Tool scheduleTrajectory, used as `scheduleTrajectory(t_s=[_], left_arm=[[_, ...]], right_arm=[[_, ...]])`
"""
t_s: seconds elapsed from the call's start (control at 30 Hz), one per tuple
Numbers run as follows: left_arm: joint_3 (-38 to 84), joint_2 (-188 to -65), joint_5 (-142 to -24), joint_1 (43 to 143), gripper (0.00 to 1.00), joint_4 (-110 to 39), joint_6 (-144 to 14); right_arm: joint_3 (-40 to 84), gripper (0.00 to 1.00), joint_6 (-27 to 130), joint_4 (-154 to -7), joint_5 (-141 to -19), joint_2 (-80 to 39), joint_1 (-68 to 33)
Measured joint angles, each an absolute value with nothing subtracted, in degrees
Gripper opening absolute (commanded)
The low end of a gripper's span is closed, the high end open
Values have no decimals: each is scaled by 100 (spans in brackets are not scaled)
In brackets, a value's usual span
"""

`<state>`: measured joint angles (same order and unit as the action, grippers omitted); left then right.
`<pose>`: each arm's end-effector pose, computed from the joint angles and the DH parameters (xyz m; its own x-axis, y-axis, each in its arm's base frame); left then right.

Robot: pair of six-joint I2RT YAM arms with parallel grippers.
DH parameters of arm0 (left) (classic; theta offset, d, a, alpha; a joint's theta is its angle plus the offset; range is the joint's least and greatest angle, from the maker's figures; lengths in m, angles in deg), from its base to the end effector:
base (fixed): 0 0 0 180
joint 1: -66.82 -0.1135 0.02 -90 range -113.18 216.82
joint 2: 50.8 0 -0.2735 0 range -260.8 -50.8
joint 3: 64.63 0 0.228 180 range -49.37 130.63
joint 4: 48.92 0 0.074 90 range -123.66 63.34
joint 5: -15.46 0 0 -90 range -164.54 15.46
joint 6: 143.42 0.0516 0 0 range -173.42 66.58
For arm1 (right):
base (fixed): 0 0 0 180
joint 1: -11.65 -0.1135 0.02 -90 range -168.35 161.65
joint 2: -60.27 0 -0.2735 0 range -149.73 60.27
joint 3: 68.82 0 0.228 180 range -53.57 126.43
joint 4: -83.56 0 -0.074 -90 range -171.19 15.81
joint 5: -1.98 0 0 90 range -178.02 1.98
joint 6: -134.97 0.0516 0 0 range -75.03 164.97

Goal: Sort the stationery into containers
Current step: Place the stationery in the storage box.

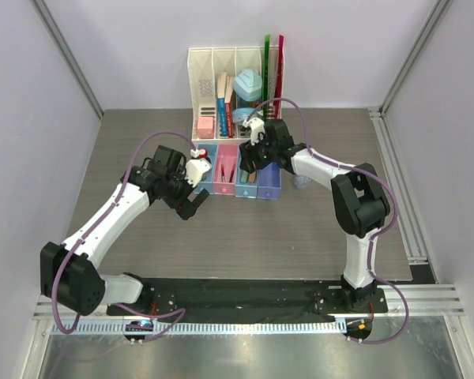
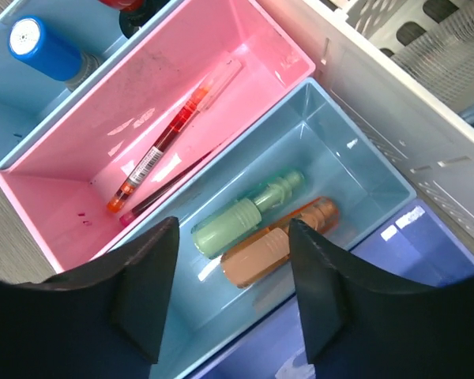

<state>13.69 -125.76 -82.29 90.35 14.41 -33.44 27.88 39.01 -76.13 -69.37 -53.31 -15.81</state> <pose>0.2166 -0.1019 0.2827 -0.5897 0.6260 -0.5102 0.7012 0.7104 0.0613 0.3877 0.2201 0.2237 -0.4646 -0.3523 -0.8124 -0.7151 0.6904 0.1095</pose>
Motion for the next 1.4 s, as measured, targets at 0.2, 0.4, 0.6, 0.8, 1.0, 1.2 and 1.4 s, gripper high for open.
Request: scheduleTrajectory(t_s=[0.2,0.4,0.6,0.8,1.0,1.2,1.4], left_arm=[[1369,-12561,-8308,9035,100,1439,-3341],[1363,-12563,-8468,9035,100,1334,-3339],[1363,-12646,-8649,9035,100,1229,-3337],[1363,-12677,-8806,9035,100,1210,-3341],[1363,-12672,-8826,9035,100,1214,-3341],[1361,-12572,-8813,9035,100,1232,-3317],[1361,-12467,-8804,9035,100,1236,-3278]], right_arm=[[2782,67,3853,-7294,-6998,-4994,-1583],[2515,73,3396,-6686,-7468,-3600,-1518],[2161,75,2939,-6225,-7916,-2550,-891],[2026,76,2640,-5410,-8200,-2990,-279],[2456,77,2485,-4791,-8156,-3932,-147],[3118,77,2426,-4496,-8086,-4675,-73],[3591,77,2378,-4120,-8111,-5208,17]])
